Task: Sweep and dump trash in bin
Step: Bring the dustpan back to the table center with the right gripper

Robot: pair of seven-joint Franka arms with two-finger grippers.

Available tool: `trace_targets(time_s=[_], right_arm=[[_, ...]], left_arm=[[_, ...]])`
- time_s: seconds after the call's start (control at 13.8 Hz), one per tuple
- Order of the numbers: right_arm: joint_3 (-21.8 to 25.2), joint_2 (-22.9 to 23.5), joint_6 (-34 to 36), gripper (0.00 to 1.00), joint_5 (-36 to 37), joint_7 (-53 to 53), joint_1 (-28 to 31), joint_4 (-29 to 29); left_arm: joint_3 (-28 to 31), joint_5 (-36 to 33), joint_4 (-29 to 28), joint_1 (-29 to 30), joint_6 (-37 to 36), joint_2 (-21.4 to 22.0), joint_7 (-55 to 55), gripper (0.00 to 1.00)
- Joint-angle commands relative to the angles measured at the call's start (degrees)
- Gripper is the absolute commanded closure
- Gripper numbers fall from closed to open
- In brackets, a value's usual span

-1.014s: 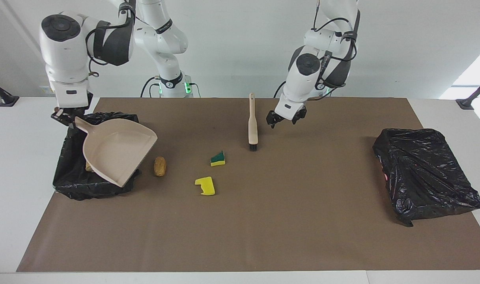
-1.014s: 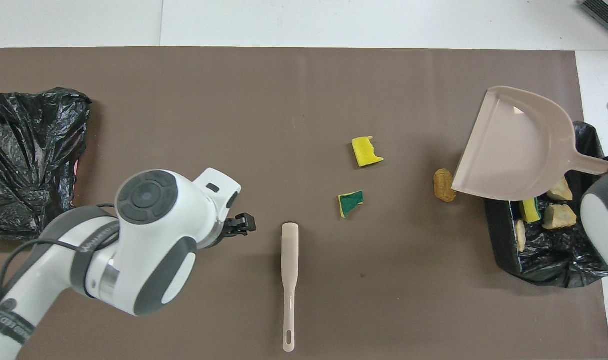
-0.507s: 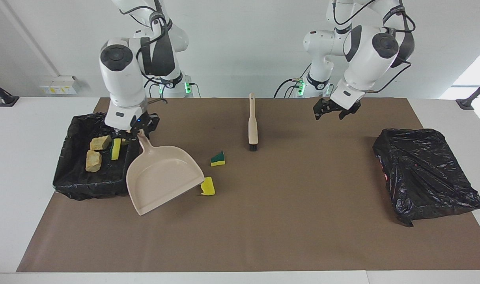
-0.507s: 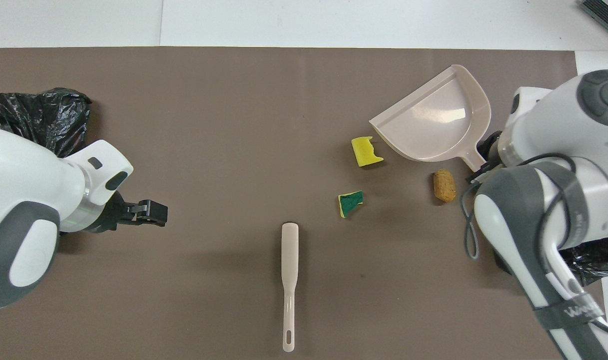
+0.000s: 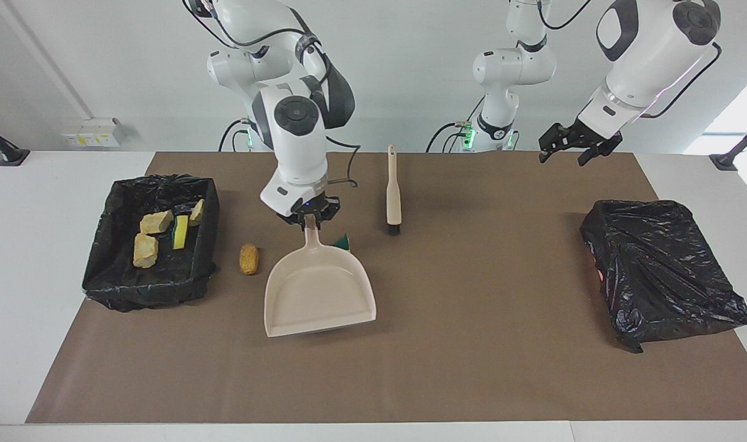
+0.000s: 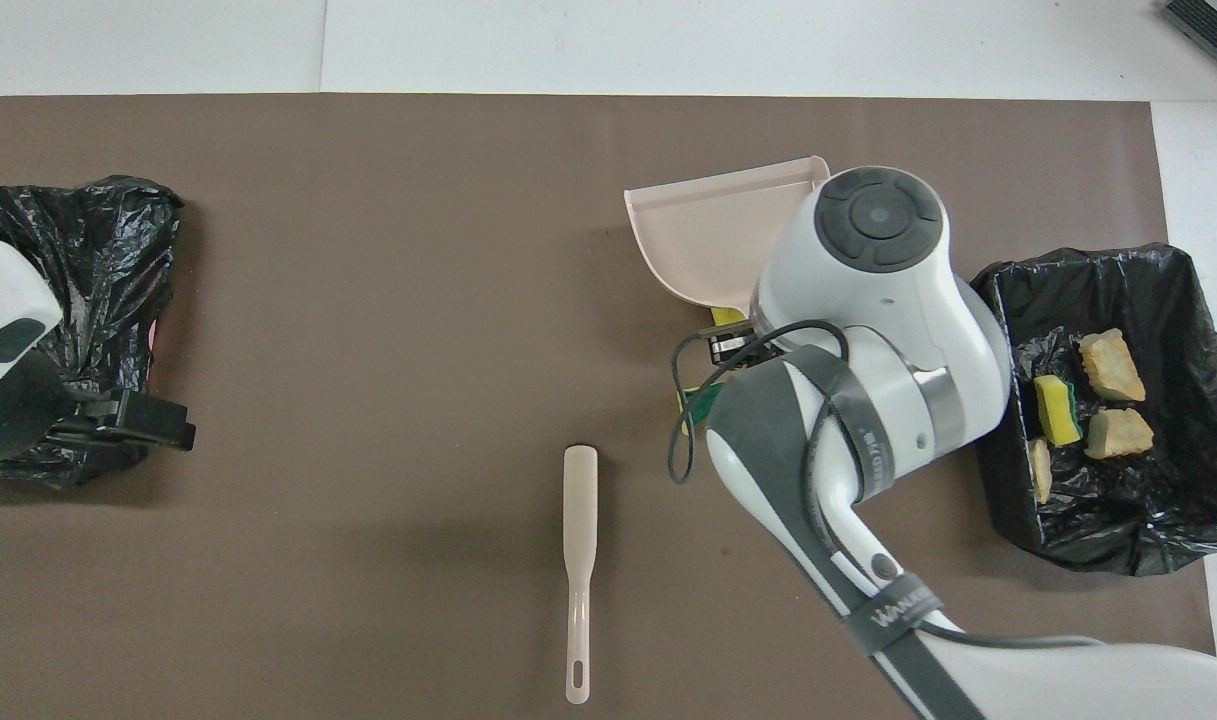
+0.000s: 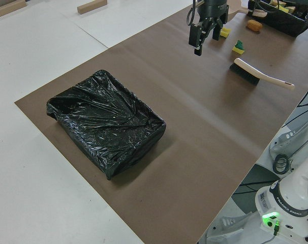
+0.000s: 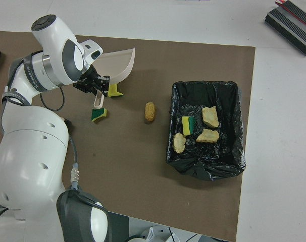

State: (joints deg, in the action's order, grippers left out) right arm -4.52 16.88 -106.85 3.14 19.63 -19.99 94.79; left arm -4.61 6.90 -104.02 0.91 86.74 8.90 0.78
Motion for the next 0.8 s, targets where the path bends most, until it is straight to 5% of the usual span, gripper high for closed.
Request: trace_targets(time_s=[0.0,0.29,0.58,0.65,0.72], right_arm=[[0.3,8.8,-0.4,1.00,-1.7,9.7,-3.8,-10.5],[-0.1,17.4,-6.9,1.00,-3.8,21.1,-8.3,-16.7],[-0.6,19.1,-8.4,1.00,-5.4,21.8,-8.6,-16.6],[-0.6,18.8,-8.5,0.88,-6.6,22.2,-8.6,-16.3],[-0.6,18.4,-8.9,0.62,-8.6,22.3,-8.9,-16.2]], left_arm=[[-0.7,-2.1,5.2,0.7,-6.0,-0.5,0.4,0.00],[-0.1,-2.8,4.3,1.7,-7.3,0.5,1.1,0.00],[0.0,-2.9,4.0,1.9,-6.6,0.5,1.1,0.00],[-0.1,-2.9,4.0,1.9,-6.6,0.5,1.1,0.00],[-0.1,-2.9,4.0,1.9,-6.6,0.6,1.2,0.00]])
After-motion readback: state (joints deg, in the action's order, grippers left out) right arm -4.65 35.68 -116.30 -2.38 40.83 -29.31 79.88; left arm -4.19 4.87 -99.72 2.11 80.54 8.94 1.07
